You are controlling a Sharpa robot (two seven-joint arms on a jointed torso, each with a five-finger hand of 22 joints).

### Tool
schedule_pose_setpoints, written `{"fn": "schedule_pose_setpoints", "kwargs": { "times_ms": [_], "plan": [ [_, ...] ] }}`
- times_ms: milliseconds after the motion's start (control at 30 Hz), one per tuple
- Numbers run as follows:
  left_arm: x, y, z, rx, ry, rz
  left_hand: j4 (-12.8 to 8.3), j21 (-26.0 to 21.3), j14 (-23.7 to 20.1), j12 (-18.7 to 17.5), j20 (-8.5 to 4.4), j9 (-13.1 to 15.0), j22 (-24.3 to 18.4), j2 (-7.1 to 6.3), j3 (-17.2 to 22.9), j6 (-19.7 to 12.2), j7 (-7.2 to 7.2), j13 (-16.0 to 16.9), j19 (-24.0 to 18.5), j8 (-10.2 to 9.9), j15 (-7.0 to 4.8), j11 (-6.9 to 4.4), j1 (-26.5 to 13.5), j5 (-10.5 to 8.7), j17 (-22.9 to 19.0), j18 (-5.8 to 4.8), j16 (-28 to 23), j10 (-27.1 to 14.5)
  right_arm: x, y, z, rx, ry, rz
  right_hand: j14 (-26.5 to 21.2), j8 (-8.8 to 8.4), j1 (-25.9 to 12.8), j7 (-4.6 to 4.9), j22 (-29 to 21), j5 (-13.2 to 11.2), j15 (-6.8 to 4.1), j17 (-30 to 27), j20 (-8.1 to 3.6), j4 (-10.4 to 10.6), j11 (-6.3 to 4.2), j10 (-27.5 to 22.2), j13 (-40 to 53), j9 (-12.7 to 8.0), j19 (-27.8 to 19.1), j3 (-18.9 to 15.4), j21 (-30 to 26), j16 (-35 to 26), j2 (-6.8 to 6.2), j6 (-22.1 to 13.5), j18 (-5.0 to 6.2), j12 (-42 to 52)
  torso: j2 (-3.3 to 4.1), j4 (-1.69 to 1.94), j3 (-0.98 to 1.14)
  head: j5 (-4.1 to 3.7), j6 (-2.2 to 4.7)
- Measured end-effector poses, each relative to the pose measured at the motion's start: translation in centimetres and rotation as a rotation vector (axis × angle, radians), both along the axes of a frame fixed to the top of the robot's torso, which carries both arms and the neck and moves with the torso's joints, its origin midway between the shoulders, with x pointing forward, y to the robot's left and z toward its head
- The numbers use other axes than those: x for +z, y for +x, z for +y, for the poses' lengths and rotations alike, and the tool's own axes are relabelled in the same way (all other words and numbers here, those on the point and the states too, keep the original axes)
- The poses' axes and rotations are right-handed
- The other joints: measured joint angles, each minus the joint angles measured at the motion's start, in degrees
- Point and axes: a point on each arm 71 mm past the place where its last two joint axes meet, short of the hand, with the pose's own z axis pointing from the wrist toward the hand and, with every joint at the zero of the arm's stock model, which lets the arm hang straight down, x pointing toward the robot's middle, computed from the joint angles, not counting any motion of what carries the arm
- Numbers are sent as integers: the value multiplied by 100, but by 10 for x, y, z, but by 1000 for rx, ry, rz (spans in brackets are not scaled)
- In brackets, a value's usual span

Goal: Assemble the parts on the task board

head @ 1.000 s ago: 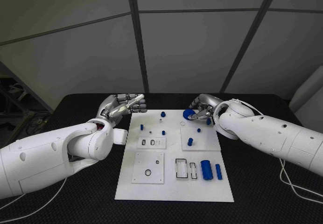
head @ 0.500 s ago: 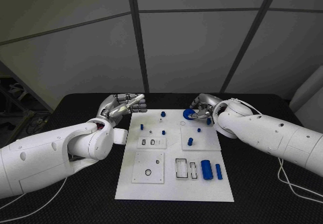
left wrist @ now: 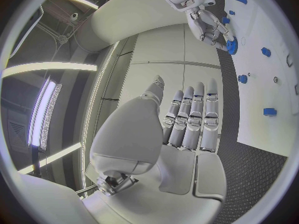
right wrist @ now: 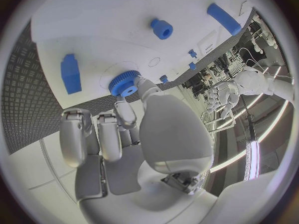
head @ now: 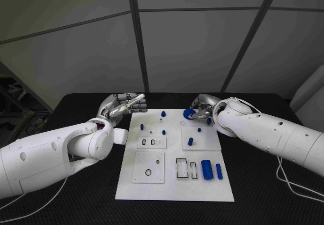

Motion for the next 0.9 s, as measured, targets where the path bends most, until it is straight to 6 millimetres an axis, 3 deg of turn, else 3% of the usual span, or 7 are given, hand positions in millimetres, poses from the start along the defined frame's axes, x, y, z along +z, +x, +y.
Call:
{"fn": "schedule_pose_setpoints", "kwargs": {
  "times_ms": [233, 333, 567, 900],
  "plan": [
    [0, 0, 0, 0, 0, 1, 0, 0, 0, 0, 0, 0, 0, 0, 0, 0, 0, 0, 0, 0, 0, 0, 0, 0, 0, 0, 0, 0, 2, 0, 1, 3, 1, -2, -3, 194, 102, -68, 0, 24, -3, 0, 0, -52, -76, 135, 157, 34, 0, 181, 44, 24, 152, 450, 1, 140, -1, -1, 2, -2, -4],
    [0, 0, 0, 0, 0, 2, 0, 0, 0, 0, 0, 0, 0, 18, 0, 0, 0, 0, 0, 0, 0, 0, -18, 0, 0, -1, 0, 0, 2, -1, 2, 6, 2, -10, 2, 243, 135, -89, 0, 21, -65, 1, -16, -92, -132, 233, 274, 37, 10, 267, 61, 24, 186, 603, 0, 231, -3, -4, 2, -3, 6],
    [0, 0, 0, -1, 0, 3, 0, 0, 0, 0, 0, 0, 1, 23, 0, 0, 0, 0, 0, 1, 0, 0, -23, 0, -1, 0, 0, 0, 3, -5, 6, 12, 18, -67, -1, 285, 203, -59, 0, -3, -125, 4, -105, -180, -223, 365, 450, 34, -1, 402, 105, 45, 249, 640, 2, 348, -3, -3, 2, -9, 20],
    [0, 0, 1, 0, 1, 4, -17, 0, 0, -23, 0, 0, -4, 23, 17, 0, 0, 0, 0, 4, 0, 0, -23, 0, 4, 0, 0, 0, 17, -19, 18, 57, 48, -171, -1, 286, 218, -63, 0, -27, -124, 3, -104, -197, -223, 365, 454, 29, -1, 419, 105, 45, 263, 645, 1, 348, -5, -5, 3, 7, 40]
  ]
}}
